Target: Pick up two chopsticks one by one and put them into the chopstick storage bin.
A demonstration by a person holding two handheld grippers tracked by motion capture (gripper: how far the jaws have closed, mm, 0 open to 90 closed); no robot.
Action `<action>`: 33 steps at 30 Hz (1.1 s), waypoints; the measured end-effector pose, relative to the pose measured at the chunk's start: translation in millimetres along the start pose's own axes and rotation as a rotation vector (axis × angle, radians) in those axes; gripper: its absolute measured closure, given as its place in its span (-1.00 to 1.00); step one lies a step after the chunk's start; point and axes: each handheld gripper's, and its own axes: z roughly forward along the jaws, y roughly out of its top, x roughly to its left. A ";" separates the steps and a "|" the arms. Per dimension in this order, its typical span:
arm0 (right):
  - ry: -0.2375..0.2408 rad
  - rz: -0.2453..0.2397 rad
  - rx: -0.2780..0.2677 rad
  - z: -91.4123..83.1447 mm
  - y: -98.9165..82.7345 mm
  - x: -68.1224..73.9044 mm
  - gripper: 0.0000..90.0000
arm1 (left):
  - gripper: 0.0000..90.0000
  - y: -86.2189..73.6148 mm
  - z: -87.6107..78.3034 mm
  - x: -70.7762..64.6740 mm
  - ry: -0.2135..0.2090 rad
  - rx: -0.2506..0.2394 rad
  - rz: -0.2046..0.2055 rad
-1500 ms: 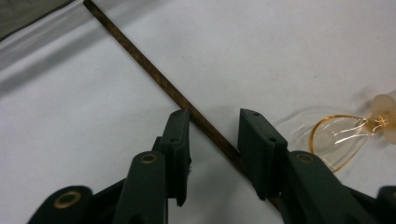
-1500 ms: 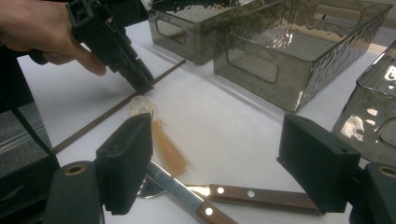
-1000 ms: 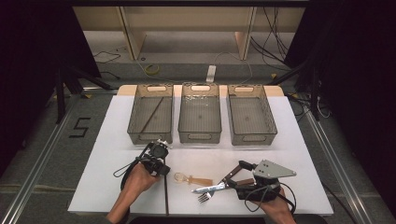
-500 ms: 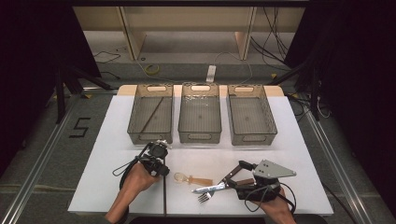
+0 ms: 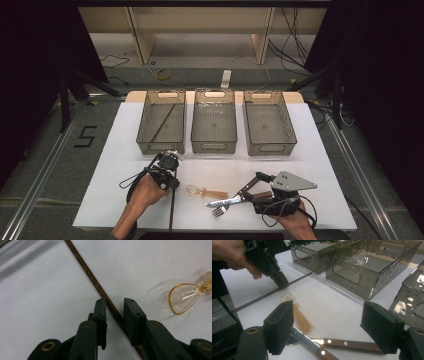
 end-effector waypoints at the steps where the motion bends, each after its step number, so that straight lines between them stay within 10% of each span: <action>1: -0.002 -0.001 0.000 0.0 0.0 0.0 -0.40 | 0.61 -0.3 0.1 0.4 -0.002 -0.003 -0.004; 33: -0.001 0.001 -0.004 -1.2 0.6 -1.0 -0.40 | 0.87 -5.3 -2.8 14.7 -0.006 -0.028 0.001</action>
